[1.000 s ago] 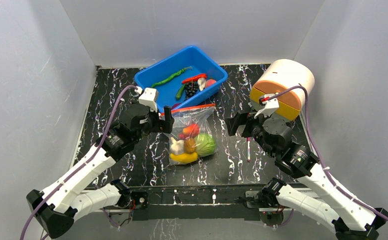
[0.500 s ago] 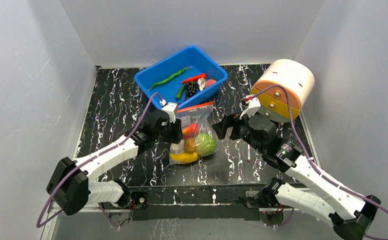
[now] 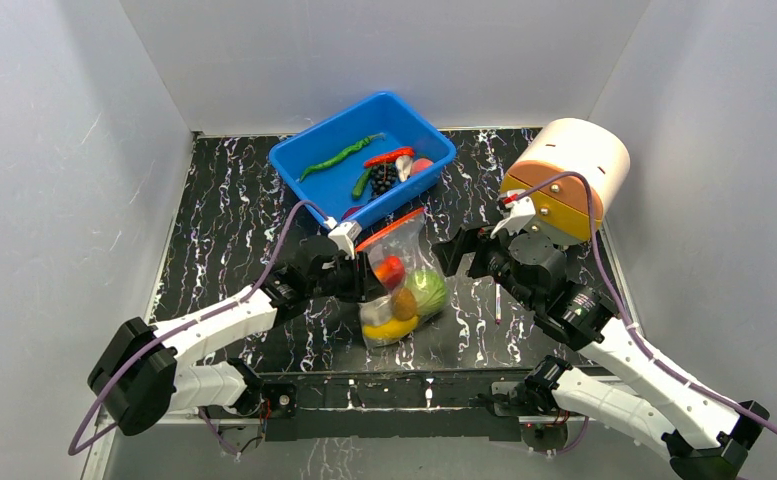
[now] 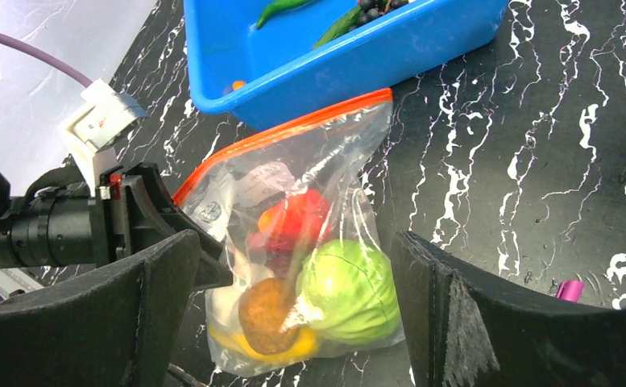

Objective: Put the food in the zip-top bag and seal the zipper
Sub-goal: Move the zipper food storage bag to the center of the board.

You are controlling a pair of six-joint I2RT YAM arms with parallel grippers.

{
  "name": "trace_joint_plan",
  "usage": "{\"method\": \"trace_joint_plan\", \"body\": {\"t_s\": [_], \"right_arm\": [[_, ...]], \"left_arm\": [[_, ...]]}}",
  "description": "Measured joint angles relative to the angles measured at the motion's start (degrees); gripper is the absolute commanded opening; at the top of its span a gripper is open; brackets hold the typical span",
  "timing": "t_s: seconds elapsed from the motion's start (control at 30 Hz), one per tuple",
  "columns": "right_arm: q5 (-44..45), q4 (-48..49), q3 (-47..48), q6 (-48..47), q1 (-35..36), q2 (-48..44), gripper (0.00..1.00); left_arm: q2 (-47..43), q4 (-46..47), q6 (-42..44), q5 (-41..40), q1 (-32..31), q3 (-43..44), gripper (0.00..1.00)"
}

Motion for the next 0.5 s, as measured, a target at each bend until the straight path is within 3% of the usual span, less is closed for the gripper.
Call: {"method": "trace_joint_plan", "body": {"t_s": [0.1,0.17,0.37,0.43,0.5], "right_arm": [[0.52,0.0,0.0,-0.09,0.0,0.02,0.87],[0.87,-0.2,0.0,-0.09,0.0,0.02,0.89],[2.58,-2.78,0.13,-0.15,0.0,0.04,0.93],[3.34,-3.74,0.35,-0.17,0.0,-0.04,0.93],[4.09,-4.44,0.57,-0.26,0.0,-0.37,0.93]], "left_arm": [[-0.57,3.3,-4.04,0.85,-1.4,-0.59,0.35],[-1.84,5.62,-6.29,0.85,-2.32,-1.77,0.4],[-5.73,4.09,-7.5,-2.05,-3.28,-2.4,0.69],[-6.86,1.53,-6.62,-3.89,-3.3,-1.51,0.97],[-8.04,-1.75,-4.81,-6.16,-3.3,0.26,0.98]]}}
